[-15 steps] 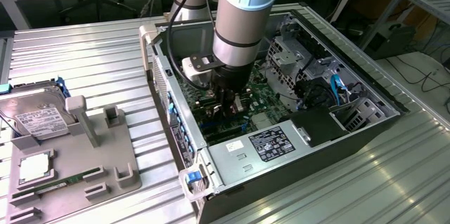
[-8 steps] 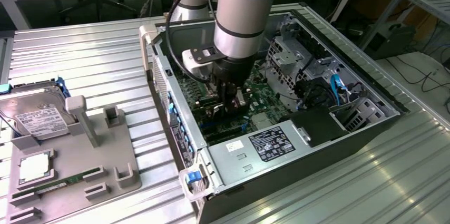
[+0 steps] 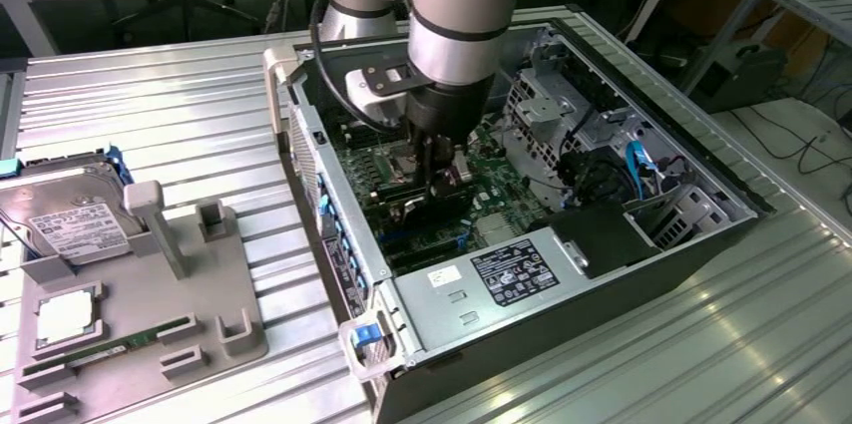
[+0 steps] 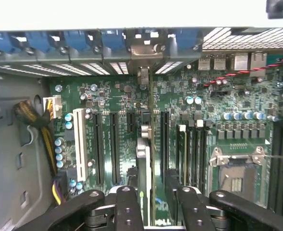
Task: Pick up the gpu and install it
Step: 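Insert the gpu into the slot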
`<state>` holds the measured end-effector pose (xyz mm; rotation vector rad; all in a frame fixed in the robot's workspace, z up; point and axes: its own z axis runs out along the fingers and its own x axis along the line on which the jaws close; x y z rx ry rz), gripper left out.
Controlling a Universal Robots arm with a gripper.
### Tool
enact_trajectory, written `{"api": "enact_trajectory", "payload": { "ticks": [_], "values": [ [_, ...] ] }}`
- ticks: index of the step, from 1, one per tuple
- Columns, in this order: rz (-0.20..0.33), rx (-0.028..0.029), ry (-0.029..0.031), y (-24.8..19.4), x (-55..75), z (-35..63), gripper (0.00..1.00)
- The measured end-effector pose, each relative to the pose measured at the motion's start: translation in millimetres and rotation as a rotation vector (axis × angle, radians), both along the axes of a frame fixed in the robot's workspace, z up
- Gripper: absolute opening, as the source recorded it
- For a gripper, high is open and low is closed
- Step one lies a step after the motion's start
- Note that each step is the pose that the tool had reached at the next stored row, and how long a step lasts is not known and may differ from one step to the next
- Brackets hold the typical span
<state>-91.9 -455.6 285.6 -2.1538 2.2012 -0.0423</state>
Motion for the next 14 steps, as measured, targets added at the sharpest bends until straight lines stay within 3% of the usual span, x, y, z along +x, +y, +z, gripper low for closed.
{"api": "enact_trajectory", "payload": {
  "ticks": [4,7,9,10,12,14],
  "values": [
    [0.000,-0.0001,-0.0049,0.0,0.0,9.3,0.36],
    [0.000,0.0001,-0.0052,0.0,0.0,9.2,0.34],
    [0.000,0.0000,-0.0051,0.0,0.0,9.3,0.21],
    [0.000,0.0000,-0.0051,0.0,0.0,9.3,0.21],
    [0.000,0.0000,-0.0051,0.0,0.0,9.3,0.11],
    [0.000,0.0000,-0.0051,0.0,0.0,9.3,0.11]
  ]
}}
